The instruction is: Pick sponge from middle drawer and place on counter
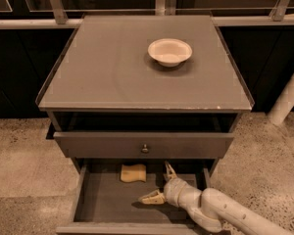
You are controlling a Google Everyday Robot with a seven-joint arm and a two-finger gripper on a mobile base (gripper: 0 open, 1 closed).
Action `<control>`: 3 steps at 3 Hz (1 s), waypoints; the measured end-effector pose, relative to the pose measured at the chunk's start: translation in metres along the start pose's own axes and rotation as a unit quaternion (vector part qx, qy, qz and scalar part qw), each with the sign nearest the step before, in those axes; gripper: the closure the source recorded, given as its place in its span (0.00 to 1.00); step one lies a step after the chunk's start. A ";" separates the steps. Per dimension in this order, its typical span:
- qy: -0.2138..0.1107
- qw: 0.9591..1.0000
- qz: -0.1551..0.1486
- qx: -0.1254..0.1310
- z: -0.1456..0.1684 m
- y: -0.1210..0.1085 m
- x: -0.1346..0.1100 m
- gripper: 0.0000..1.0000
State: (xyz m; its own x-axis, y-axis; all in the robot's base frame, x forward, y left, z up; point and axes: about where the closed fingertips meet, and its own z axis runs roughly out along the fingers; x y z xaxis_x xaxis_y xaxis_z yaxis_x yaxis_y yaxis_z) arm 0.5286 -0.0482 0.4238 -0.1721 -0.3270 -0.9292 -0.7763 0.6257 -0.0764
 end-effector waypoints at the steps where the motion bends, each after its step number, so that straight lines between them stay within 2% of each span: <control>1: 0.008 1.000 -0.004 -0.003 0.020 0.003 0.004 0.00; 3: 0.038 0.999 -0.038 -0.004 0.046 0.002 -0.010 0.00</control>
Offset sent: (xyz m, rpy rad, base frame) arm 0.0340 0.0353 -0.0044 -0.1544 -0.0153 0.0262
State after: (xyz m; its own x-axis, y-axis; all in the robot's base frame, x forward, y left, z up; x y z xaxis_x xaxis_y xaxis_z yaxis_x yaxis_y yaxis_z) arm 0.5567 -0.0105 0.4163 -0.1588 -0.4261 -0.8906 -0.7932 0.5922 -0.1419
